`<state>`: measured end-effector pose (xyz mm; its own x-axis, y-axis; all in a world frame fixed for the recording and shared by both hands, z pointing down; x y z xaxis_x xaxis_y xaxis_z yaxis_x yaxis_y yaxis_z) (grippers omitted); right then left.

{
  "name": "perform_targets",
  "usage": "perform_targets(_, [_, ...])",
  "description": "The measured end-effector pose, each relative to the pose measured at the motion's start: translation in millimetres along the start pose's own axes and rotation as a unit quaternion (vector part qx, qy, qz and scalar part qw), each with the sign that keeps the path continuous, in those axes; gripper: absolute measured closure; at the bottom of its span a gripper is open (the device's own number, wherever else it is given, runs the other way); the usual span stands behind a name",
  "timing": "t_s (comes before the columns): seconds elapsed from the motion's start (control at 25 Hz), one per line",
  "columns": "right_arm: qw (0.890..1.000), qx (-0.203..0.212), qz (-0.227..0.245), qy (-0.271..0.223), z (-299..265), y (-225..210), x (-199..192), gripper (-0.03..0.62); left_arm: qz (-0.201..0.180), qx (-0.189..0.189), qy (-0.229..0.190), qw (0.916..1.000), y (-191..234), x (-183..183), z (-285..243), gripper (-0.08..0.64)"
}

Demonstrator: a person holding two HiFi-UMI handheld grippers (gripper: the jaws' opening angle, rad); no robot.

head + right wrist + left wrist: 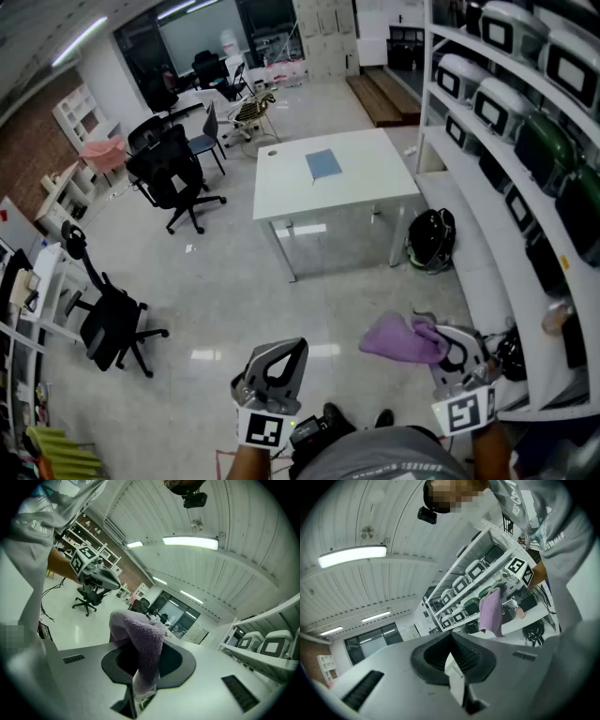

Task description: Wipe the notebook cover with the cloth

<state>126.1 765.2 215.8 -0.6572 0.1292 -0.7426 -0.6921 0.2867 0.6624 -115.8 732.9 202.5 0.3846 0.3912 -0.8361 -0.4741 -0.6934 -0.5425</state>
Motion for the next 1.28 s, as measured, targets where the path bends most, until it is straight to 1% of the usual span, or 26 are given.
perform_targets(0.36, [1.000, -0.001, 0.006, 0.002, -6, 4, 4, 0.512, 0.007, -0.001, 0.001, 1.0000, 7, -6, 4, 0.558])
perform_targets(0.52, [1.000, 0.004, -0.001, 0.009, -11, 8, 3, 0.512, 0.010, -0.004, 0.003, 0.9999, 9, -12, 3, 0.558])
perform_targets(0.64, [1.000, -0.001, -0.003, 0.004, -14, 8, 5, 0.510, 0.008, -0.006, 0.002, 0.9999, 13, -14, 3, 0.558])
perform_targets(0.8, [1.000, 0.001, -0.019, 0.011, -20, 10, 7, 0.509, 0.012, -0.009, 0.004, 0.9999, 18, -18, 4, 0.558])
perform_targets(1.28, [0.999, -0.013, -0.022, 0.019, -58, 24, 21, 0.509, 0.015, -0.017, -0.009, 0.9997, 50, -46, 10, 0.558])
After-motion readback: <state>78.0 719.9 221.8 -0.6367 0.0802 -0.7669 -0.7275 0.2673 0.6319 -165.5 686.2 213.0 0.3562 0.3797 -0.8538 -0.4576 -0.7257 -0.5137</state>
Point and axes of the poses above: the fingertips, and each gripper's own axes: z backward along the fingers, y to its left, x out of its top, the point moved 4 cm from there along z, backward along the fingers, and after that the axes turned 8 degrees about -x, right-handed, at the moved point
